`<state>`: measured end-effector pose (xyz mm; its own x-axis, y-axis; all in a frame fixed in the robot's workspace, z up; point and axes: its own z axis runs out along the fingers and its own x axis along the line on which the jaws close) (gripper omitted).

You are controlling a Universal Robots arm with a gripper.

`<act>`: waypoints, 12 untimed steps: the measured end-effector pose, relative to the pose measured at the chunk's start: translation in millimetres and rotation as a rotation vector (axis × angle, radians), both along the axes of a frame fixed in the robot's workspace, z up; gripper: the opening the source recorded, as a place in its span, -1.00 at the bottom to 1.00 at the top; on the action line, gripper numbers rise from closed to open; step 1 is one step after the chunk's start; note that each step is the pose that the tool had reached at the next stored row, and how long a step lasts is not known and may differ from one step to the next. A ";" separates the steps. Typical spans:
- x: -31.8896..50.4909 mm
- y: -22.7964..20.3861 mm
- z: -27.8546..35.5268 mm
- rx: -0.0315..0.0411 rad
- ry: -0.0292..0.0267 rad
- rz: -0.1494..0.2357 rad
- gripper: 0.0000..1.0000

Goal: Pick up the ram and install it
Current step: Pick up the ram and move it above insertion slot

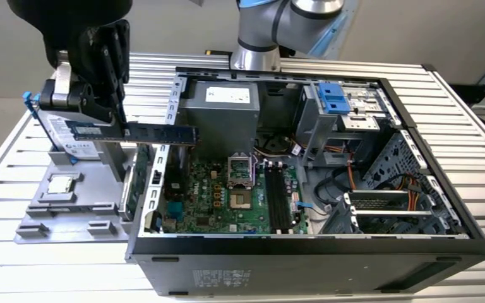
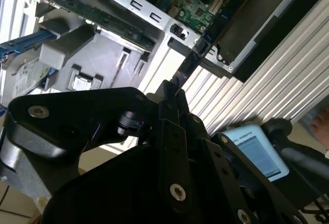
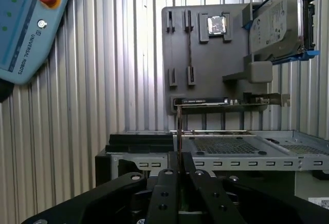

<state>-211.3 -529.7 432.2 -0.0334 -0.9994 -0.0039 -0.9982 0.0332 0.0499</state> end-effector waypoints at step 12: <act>5.4 0.0 0.0 -0.0001 0.0008 -0.005 -1.00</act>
